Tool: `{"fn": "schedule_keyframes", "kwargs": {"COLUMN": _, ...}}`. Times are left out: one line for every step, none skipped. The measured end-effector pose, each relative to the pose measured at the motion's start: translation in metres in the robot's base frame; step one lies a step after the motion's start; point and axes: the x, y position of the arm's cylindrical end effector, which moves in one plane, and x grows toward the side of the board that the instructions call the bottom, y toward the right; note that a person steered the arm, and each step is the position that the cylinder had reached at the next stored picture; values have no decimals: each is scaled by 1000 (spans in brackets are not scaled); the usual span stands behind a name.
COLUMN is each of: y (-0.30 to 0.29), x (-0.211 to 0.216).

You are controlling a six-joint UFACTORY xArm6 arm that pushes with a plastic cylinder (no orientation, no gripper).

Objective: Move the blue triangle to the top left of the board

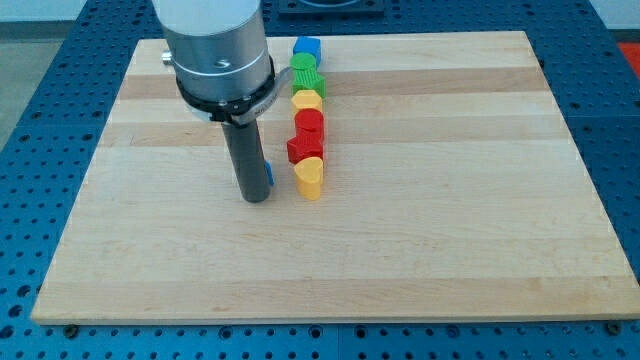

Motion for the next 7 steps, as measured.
{"fn": "schedule_keyframes", "kwargs": {"y": 0, "x": -26}}
{"fn": "schedule_keyframes", "kwargs": {"y": 5, "x": -50}}
{"fn": "schedule_keyframes", "kwargs": {"y": 9, "x": -75}}
{"fn": "schedule_keyframes", "kwargs": {"y": 8, "x": -99}}
{"fn": "schedule_keyframes", "kwargs": {"y": 4, "x": -119}}
{"fn": "schedule_keyframes", "kwargs": {"y": -11, "x": -126}}
{"fn": "schedule_keyframes", "kwargs": {"y": -33, "x": -126}}
